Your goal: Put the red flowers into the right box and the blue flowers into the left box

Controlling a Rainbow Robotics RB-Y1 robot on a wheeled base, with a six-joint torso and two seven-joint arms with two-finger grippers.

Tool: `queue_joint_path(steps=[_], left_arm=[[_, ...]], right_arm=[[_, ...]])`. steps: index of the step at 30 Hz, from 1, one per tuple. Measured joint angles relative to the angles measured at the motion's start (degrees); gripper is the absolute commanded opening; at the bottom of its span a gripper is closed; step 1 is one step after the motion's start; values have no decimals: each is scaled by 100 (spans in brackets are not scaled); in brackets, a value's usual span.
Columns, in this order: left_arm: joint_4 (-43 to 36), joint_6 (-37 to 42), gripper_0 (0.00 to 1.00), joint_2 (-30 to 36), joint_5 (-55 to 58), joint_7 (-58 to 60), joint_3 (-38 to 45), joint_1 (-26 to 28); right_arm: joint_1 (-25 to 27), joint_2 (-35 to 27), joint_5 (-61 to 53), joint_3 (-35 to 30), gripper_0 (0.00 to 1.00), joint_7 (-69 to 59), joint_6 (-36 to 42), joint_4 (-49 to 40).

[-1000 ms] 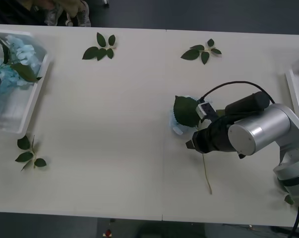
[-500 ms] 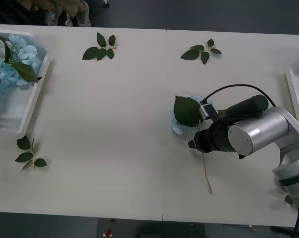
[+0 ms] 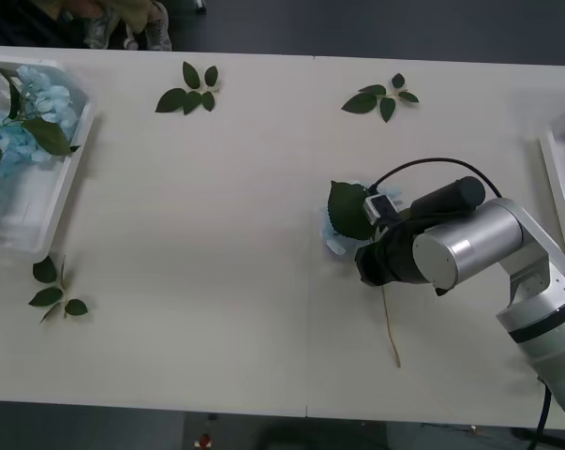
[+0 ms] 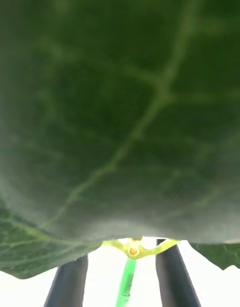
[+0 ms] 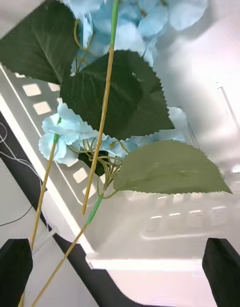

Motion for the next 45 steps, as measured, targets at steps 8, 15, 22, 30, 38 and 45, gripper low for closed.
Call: queue_joint_path(steps=[8, 15, 22, 30, 38, 45], left_arm=[[-1186, 1249, 100, 0, 389, -1, 375, 0], [-1238, 1091, 100, -9, 1996, 0, 389, 0], [-1238, -210, 100, -105, 2879, 0, -71, 25], [-1741, -1778, 100, -105, 3930, 0, -376, 1090], [-2128, -2263, 100, -401, 5263, 0, -367, 2268], [-2127, -2263, 100, -997, 5654, -1, -584, 2307]], right_arm=[[0, 0, 0, -1, 0, 0, 0, 0], [1, 0, -8, -244, 0, 5, -2, -26], [176, -145, -570, -757, 0, 121, -11, -589], [841, -280, -2374, -2105, 0, 1400, -20, -1173], [1262, -280, -3828, -3170, 0, 2445, -20, -1275], [1227, -280, -4598, -3503, 0, 3039, 13, -1277]])
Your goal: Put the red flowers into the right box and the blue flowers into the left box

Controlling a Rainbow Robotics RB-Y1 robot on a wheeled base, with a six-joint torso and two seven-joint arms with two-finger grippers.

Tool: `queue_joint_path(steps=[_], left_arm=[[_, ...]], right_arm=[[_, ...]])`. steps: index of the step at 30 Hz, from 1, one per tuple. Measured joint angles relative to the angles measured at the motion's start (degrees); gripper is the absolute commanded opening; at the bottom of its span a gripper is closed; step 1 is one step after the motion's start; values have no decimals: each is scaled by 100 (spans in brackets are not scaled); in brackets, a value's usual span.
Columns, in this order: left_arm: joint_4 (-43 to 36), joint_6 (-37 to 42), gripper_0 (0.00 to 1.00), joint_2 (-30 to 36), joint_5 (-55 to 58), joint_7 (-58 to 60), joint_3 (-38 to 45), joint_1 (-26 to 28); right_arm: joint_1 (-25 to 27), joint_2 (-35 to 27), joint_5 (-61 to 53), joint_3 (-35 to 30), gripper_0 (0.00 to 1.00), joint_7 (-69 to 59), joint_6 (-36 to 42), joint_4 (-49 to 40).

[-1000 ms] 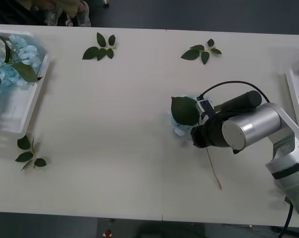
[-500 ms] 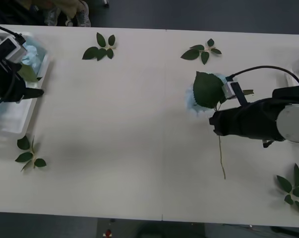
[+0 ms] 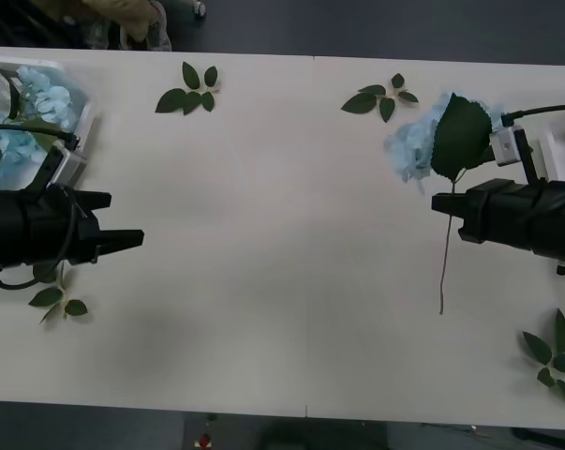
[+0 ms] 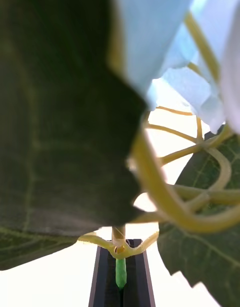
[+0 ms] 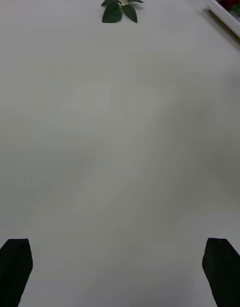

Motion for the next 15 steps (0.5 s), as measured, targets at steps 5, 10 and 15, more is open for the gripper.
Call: queue_joint_path(steps=[5, 10, 15], left_arm=[[-1, 0, 100, -426, 11, -36, -170, 0], [-1, 183, 100, -772, 35, -515, -172, -11], [-1, 610, 100, -1147, 118, -516, -172, -230]], right_arm=[[-254, 0, -508, 12, 0, 706, 0, 0], [-571, 0, -996, 12, 0, 963, 47, -2], [-912, 2, -1388, 12, 0, 999, 203, -2]])
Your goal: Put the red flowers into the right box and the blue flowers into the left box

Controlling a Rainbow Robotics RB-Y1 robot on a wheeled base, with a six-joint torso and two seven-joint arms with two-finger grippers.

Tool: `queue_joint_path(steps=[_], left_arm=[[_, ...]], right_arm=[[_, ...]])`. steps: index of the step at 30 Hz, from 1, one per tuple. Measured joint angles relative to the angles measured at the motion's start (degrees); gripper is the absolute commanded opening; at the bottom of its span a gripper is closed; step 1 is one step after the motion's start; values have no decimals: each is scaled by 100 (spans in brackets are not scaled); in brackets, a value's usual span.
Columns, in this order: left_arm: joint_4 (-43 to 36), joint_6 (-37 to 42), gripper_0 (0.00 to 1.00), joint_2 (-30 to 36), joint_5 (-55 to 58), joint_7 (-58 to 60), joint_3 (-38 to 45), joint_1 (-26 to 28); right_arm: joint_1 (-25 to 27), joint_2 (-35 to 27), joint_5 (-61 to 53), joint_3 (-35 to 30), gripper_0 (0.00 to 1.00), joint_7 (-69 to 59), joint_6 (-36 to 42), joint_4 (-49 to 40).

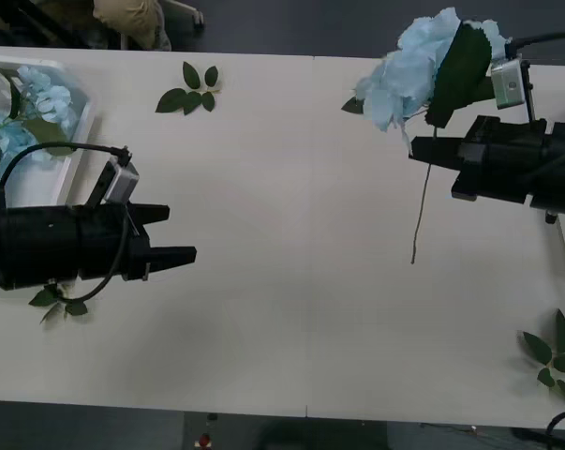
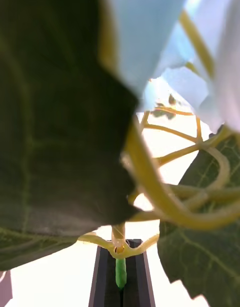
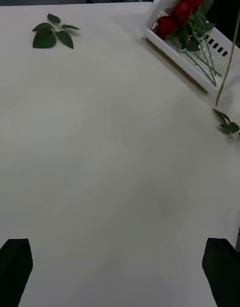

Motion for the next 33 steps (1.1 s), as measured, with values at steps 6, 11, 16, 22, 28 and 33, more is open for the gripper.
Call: queue_joint_path(steps=[6, 11, 16, 22, 28, 33], left_arm=[[0, 78, 100, -496, 11, 0, -182, -294], [0, -137, 100, -708, 130, 0, -653, -355], [0, -187, 100, -859, 130, 0, -938, -460], [0, -187, 100, -1111, 132, 0, -1045, -627], [0, -331, 100, -1278, 133, 0, -1060, -791], [1, -703, 100, -1278, 134, 0, -1315, -798]], right_arm=[[-375, 194, -481, 0, 0, 18, -1, 30], [-713, 602, -518, 0, 0, 26, -1, 202], [-993, 905, -518, 159, 0, 147, -1, 441], [-1249, 1006, -518, 616, 0, 385, -2, 787], [-1431, 1007, -667, 861, 0, 386, -90, 1074], [-1459, 1008, -779, 850, 0, 387, -84, 1117]])
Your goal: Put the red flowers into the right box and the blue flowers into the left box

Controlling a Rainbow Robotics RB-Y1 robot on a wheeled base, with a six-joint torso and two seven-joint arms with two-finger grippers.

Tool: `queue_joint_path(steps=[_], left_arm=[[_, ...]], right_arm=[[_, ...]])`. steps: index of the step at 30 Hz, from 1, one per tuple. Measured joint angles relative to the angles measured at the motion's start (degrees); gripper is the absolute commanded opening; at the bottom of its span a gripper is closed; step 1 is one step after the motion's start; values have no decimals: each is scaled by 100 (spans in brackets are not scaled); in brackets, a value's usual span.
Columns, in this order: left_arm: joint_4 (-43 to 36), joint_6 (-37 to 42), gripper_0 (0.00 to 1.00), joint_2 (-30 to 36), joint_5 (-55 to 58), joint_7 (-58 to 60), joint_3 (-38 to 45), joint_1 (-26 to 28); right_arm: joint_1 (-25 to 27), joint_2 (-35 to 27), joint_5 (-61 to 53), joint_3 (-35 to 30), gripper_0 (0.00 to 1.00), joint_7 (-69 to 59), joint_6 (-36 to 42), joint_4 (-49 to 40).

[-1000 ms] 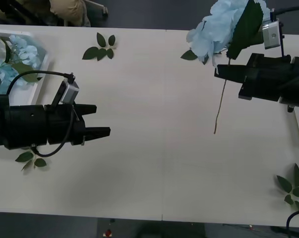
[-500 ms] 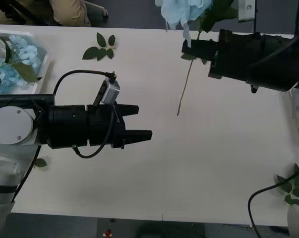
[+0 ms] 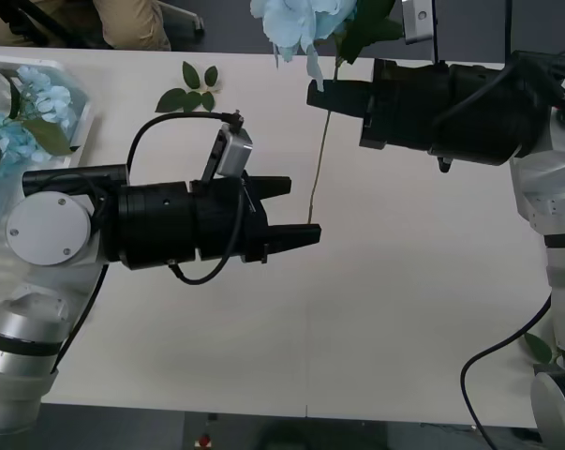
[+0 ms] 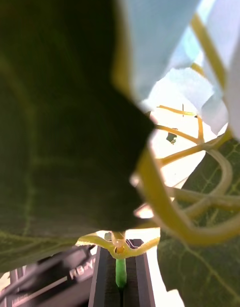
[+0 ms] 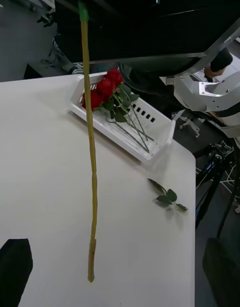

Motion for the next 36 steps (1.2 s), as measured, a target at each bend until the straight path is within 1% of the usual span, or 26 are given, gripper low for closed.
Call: queue_joint_path(steps=[5, 11, 15, 16, 18, 21, 22, 23, 24, 25, 26, 27, 28, 36], left_arm=[[71, -212, 100, 0, 0, 0, -254, -13], [212, -339, 100, 0, 1, 0, -274, -136], [245, -567, 100, 0, 2, 0, -283, -181], [245, -624, 95, 0, 2, 0, -301, -181], [245, -713, 89, 0, 2, 0, -360, -181], [245, -783, 86, 0, 2, 0, -457, -181], [245, -783, 80, 0, 3, 0, -480, -181], [245, -783, 70, 0, 3, 0, -493, -181], [245, -783, 47, 0, 3, 0, -498, -181], [245, -783, 34, 0, 3, 0, -499, -181], [245, -783, 10, 0, 3, 0, -499, -182], [246, -783, 4, 0, 3, 0, -499, -182], [246, -783, 0, 0, 3, 0, -499, -182], [246, -979, 0, 0, 3, 0, -603, -182]], right_arm=[[0, 0, -145, 0, 0, 3, 0, 0], [0, 0, -192, -4, 0, 95, 145, 0], [1, 0, -200, -7, 0, 217, 145, 0], [1, 0, -202, -8, 0, 218, 145, 0], [1, 0, -202, -8, 0, 218, 145, 0], [1, 0, -202, -8, 0, 219, 145, 0], [1, 0, -202, -9, 0, 219, 145, 0], [1, 0, -202, -9, 0, 219, 145, 0], [1, 0, -202, -10, 0, 220, 145, 0], [1, 0, -202, -12, 0, 220, 145, 0], [1, 0, -203, -16, 0, 220, 145, 0], [1, 0, -203, -23, 0, 221, 145, 0], [1, 0, -203, -30, 0, 221, 145, 0], [1, 0, -203, -40, 0, 222, 145, 0]])
